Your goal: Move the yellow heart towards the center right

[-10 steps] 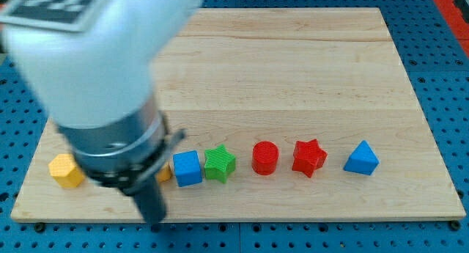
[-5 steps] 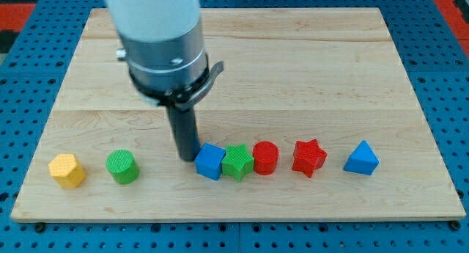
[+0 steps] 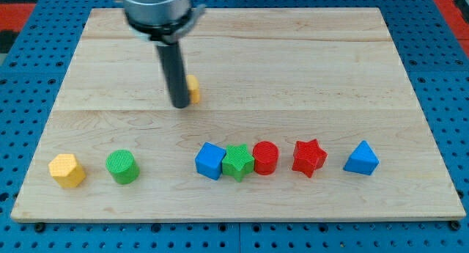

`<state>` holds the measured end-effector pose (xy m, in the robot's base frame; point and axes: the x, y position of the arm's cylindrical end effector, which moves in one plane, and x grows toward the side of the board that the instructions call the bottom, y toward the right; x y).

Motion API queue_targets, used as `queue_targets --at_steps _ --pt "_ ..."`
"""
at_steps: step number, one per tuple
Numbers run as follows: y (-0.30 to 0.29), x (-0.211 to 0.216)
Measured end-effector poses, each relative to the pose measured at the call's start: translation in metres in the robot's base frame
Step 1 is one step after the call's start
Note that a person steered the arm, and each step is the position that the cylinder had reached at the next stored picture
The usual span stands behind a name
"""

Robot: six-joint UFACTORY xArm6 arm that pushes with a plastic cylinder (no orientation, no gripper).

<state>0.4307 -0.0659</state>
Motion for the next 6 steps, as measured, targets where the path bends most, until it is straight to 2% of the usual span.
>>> queue_targets --at_steps 1,2,3,4,5,6 --pt "0.038 -0.023" --pt "0.011 -0.037" --pt "-0.007 -0.005" --pt "-0.059 -0.009" --pt "-0.078 -0.044" --pt "-0.02 -0.041"
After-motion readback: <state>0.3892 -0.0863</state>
